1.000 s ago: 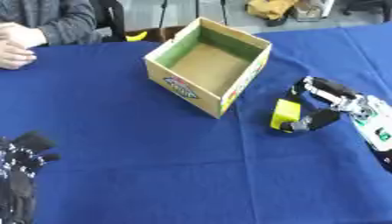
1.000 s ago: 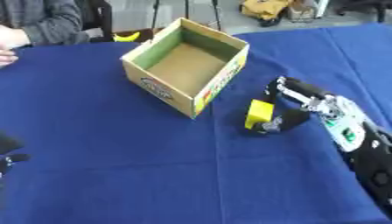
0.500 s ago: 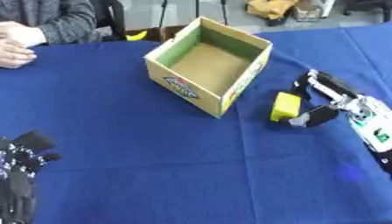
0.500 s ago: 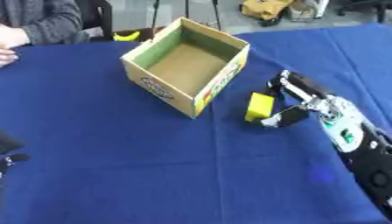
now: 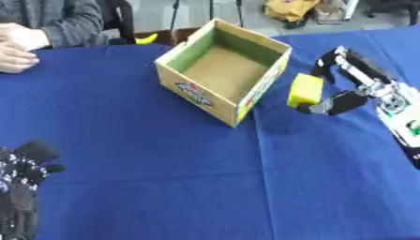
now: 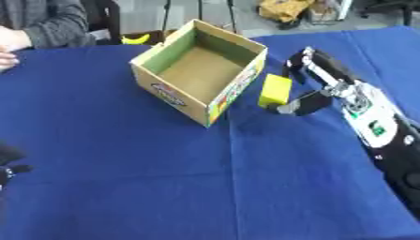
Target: Pick up objects on the table and place them in the box.
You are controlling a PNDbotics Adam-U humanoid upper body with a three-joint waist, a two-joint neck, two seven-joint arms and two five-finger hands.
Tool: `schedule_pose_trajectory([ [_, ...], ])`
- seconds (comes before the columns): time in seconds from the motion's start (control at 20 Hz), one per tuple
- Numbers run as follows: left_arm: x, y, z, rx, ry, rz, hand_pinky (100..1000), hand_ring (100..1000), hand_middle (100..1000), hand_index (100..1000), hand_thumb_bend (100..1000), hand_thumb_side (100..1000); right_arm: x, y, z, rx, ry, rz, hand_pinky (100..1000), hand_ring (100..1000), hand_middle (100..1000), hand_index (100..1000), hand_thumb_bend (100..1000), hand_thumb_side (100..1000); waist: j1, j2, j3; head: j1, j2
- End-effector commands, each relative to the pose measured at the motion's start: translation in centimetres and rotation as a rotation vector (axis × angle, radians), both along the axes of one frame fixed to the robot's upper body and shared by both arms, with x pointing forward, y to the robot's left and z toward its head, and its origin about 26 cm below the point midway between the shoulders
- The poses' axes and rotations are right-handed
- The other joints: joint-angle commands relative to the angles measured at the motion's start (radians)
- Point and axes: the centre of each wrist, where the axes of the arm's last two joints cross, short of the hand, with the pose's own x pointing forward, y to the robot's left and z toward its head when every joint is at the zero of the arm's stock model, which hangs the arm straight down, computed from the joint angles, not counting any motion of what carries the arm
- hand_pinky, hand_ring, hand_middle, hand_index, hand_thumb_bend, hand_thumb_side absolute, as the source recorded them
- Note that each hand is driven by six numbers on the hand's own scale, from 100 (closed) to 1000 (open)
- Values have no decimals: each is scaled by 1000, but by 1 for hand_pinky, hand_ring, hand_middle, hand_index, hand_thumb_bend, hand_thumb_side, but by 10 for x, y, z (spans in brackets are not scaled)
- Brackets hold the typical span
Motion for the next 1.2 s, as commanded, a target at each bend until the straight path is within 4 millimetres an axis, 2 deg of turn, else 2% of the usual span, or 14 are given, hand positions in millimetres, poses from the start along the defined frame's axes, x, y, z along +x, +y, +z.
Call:
schedule_pose_trajectory([
  [0.05, 0, 4, 4, 27, -12, -8, 588, 679, 609, 735, 181, 1000, 2, -5, 40, -3, -79, 6, 583, 613, 201, 248, 100, 100, -7, -20, 9, -9, -3],
  [0.3, 1, 2, 6, 48, -13, -37, 588, 679, 609, 735, 178, 1000, 20, -4, 63, 3, -87, 5, 588, 618, 208, 256, 100, 100, -17, -25, 63, -40, -15],
  [0.6, 2, -2, 10, 65, -16, -78, 588, 679, 609, 735, 173, 1000, 48, -11, 66, -36, -33, -64, 602, 638, 230, 279, 100, 100, -21, -20, 137, -87, -43],
  [0.75, 3, -4, 11, 71, -17, -95, 588, 680, 609, 735, 170, 1000, 59, -19, 61, -43, 4, -118, 618, 671, 291, 336, 100, 100, -21, -17, 162, -113, -54],
  [0.9, 3, -5, 12, 75, -16, -109, 589, 680, 609, 735, 170, 1000, 67, -24, 52, -73, 62, -168, 643, 716, 406, 442, 100, 100, -21, -15, 183, -140, -63],
  [0.95, 3, -5, 12, 75, -16, -112, 589, 680, 609, 735, 170, 1000, 69, -25, 49, -87, 75, -174, 659, 739, 467, 509, 100, 184, -20, -14, 187, -146, -65],
  [1.0, 3, -5, 12, 74, -16, -113, 589, 680, 609, 735, 170, 1000, 71, -23, 46, -115, 89, -168, 678, 761, 513, 571, 238, 321, -20, -14, 190, -153, -66],
  [1.05, 3, -6, 12, 74, -15, -114, 589, 680, 609, 735, 170, 1000, 73, -21, 43, -147, 102, -155, 691, 777, 552, 616, 441, 409, -19, -14, 192, -157, -67],
  [1.15, 3, -6, 12, 71, -15, -116, 590, 680, 609, 735, 170, 1000, 75, -16, 40, -210, 114, -119, 734, 821, 658, 727, 630, 622, -17, -12, 191, -163, -66],
  [1.2, 3, -6, 12, 70, -15, -117, 590, 680, 609, 735, 170, 1000, 76, -14, 38, -246, 118, -102, 748, 831, 684, 753, 662, 631, -17, -11, 190, -164, -66],
])
